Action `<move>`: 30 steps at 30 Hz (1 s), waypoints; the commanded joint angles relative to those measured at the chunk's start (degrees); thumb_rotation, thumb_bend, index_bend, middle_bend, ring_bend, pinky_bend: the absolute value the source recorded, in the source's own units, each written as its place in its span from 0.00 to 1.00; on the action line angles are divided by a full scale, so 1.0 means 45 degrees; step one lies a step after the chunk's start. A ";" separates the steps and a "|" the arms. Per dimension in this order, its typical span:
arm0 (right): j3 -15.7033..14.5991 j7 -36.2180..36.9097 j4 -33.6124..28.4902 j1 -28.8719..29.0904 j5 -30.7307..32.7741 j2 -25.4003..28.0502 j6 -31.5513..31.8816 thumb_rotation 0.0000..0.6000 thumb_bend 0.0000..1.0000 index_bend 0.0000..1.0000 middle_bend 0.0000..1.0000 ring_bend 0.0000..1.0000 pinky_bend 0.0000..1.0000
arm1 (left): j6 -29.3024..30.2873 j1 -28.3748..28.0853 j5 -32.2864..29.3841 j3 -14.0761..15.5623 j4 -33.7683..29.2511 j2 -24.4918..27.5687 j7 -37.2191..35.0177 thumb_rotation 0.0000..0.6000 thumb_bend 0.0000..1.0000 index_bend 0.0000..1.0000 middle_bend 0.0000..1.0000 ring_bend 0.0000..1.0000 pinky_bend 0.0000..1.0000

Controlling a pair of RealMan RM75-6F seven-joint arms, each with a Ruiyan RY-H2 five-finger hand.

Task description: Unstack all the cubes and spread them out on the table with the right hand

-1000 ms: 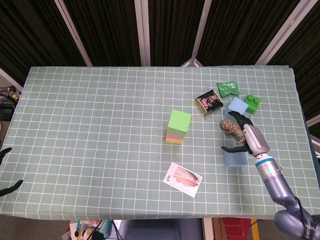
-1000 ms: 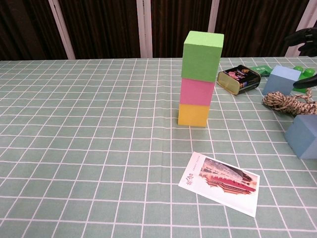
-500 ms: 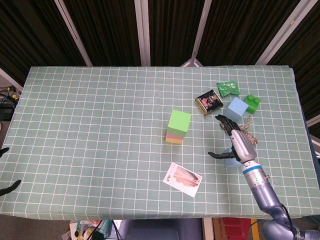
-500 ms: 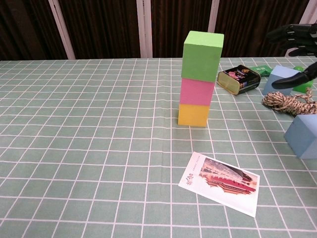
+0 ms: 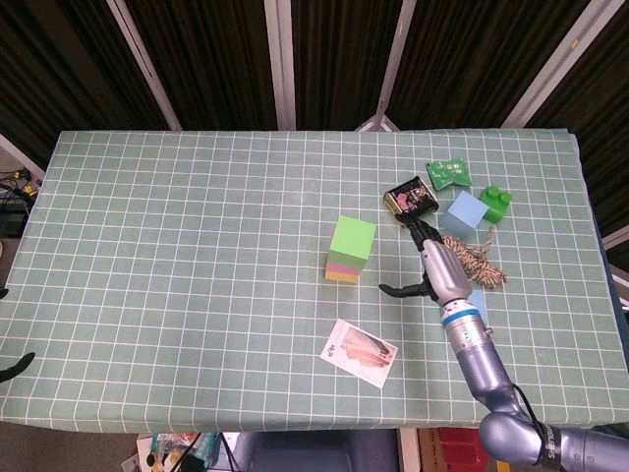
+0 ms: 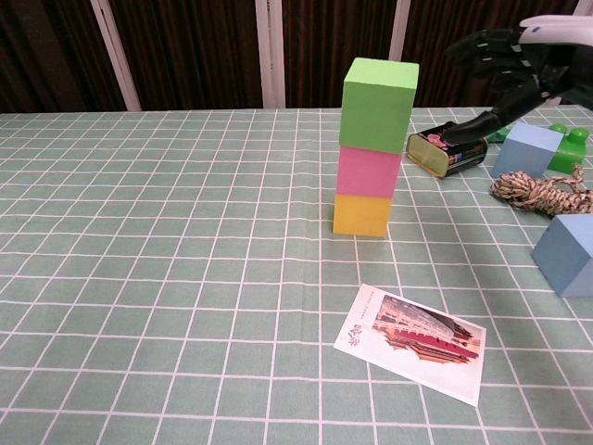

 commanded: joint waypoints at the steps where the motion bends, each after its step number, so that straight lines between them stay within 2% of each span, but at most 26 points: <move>1: 0.0127 -0.0326 -0.0081 0.0415 0.0383 -0.0288 -0.0021 1.00 0.11 0.10 0.08 0.03 0.00 | 0.0053 0.0039 0.0001 -0.0008 -0.0006 -0.0006 -0.0048 1.00 0.17 0.18 0.00 0.00 0.00; 19: 0.1035 -0.1826 -0.0170 0.2643 0.3581 -0.1203 0.0843 1.00 0.11 0.10 0.08 0.04 0.00 | -0.0239 -0.0038 -0.0165 -0.0063 -0.0004 0.0146 -0.0404 1.00 0.17 0.18 0.00 0.00 0.00; 24: 0.1103 -0.2028 -0.0016 0.2963 0.3938 -0.1374 0.1166 1.00 0.11 0.11 0.08 0.14 0.00 | -0.0292 -0.0047 -0.0260 -0.0097 -0.0013 0.0174 -0.0468 1.00 0.17 0.18 0.00 0.00 0.00; 30: 0.1069 -0.2114 0.0334 0.3198 0.4185 -0.1546 0.1298 1.00 0.11 0.17 0.17 0.26 0.00 | -0.0309 -0.0052 -0.0223 -0.0077 -0.0013 0.0185 -0.0462 1.00 0.17 0.19 0.00 0.00 0.00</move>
